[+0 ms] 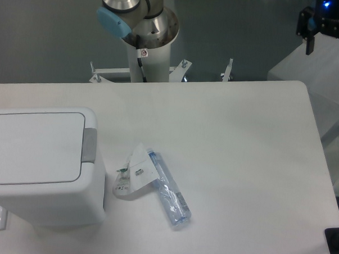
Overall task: Open the trash can
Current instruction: 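Move the open gripper in from the side toward the table center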
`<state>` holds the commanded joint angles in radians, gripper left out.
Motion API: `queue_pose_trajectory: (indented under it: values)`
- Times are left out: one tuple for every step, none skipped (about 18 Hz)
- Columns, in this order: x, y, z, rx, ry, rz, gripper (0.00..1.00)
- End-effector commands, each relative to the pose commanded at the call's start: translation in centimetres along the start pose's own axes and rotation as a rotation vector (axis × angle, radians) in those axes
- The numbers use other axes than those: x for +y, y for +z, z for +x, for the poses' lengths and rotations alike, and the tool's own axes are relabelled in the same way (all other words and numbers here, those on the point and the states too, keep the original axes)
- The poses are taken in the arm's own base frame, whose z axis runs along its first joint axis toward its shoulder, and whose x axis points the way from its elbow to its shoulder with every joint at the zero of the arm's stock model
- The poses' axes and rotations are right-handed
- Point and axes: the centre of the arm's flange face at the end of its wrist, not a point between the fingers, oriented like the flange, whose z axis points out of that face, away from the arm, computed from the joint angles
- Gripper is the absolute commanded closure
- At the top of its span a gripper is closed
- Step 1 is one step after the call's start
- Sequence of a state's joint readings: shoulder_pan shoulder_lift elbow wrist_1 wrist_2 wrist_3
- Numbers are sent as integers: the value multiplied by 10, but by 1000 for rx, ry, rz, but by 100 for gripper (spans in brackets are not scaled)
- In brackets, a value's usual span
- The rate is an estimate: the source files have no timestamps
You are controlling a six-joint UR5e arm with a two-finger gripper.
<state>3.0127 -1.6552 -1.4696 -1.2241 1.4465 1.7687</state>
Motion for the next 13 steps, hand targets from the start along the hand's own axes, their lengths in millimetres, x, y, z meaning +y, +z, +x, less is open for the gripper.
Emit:
queue_pose_trajectory:
  values:
    - [-2,0,-1,0,3,3,0]
    - [-3,0,-2,0,4,5,0]
    - [-5,-3,-4,-6,6,2,0]
    - [-7,-3,-4,-5,-8,3,0]
    - [-8,-1,-3,-1,-40,8,0]
    - [-18,-1,-3,0,-69,15,0]
    - [-30,0,-2,2,-89,23,0]
    - [-40,0,-1,2,-113,29,0]
    - [-45,0,-1,3,-148,31,0]
    - [-48,1,1,8,-196,35,0]
    - [-64,2,2,12,-230,45,0]
    - [-84,5,2,19,-258,56,0]
    - [-101,3,2,20,-291,68,0]
